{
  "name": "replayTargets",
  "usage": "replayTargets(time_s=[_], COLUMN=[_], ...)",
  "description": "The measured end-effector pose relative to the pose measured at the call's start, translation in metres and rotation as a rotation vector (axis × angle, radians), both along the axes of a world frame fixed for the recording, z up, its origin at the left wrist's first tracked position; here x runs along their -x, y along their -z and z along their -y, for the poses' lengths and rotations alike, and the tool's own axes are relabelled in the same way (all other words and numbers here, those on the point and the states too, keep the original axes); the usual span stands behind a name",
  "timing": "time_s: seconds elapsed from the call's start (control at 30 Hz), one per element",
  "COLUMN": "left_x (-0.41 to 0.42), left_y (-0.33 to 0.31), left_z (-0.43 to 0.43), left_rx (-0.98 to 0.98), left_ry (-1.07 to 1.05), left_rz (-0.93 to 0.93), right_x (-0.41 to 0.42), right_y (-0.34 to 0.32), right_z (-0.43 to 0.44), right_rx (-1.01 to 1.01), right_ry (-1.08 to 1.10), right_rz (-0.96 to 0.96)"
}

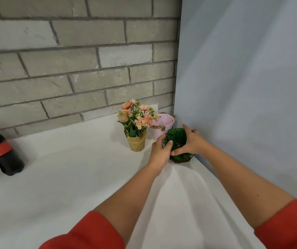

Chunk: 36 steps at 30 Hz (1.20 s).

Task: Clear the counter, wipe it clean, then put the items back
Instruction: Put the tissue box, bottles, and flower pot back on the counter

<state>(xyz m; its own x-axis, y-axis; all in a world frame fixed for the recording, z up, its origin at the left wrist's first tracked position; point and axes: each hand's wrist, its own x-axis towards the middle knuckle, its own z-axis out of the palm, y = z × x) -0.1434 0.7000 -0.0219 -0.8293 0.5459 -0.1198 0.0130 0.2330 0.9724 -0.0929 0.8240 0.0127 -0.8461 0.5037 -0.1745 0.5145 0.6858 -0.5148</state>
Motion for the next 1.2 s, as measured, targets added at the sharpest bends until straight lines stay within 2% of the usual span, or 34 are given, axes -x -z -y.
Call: replayTargets(time_s=[0.1,0.3,0.53,0.73,1.03,1.2], left_x=[-0.003,-0.009,-0.012,-0.005,0.016,0.037], left_y=[-0.003,-0.007,-0.016,-0.028,-0.037,-0.039], left_z=[-0.003,0.004,0.039,0.105,0.232,0.283], left_rx=[-0.035,-0.076,-0.025,0.034,0.043,0.012], left_ry=[0.047,0.038,-0.068,-0.149,-0.318,-0.455], left_rz=[0.107,0.152,0.019,-0.101,-0.170,-0.173], right_x=[-0.002,-0.007,-0.008,0.001,0.035,0.070], right_y=[0.003,0.002,-0.022,-0.050,-0.049,-0.044], right_z=[-0.001,0.008,0.042,0.110,0.226,0.270], right_rx=[-0.009,-0.101,-0.184,-0.220,-0.253,-0.177], right_ry=[0.002,0.026,-0.045,-0.155,-0.332,-0.425], right_rz=[-0.047,-0.048,0.080,0.250,0.124,0.028])
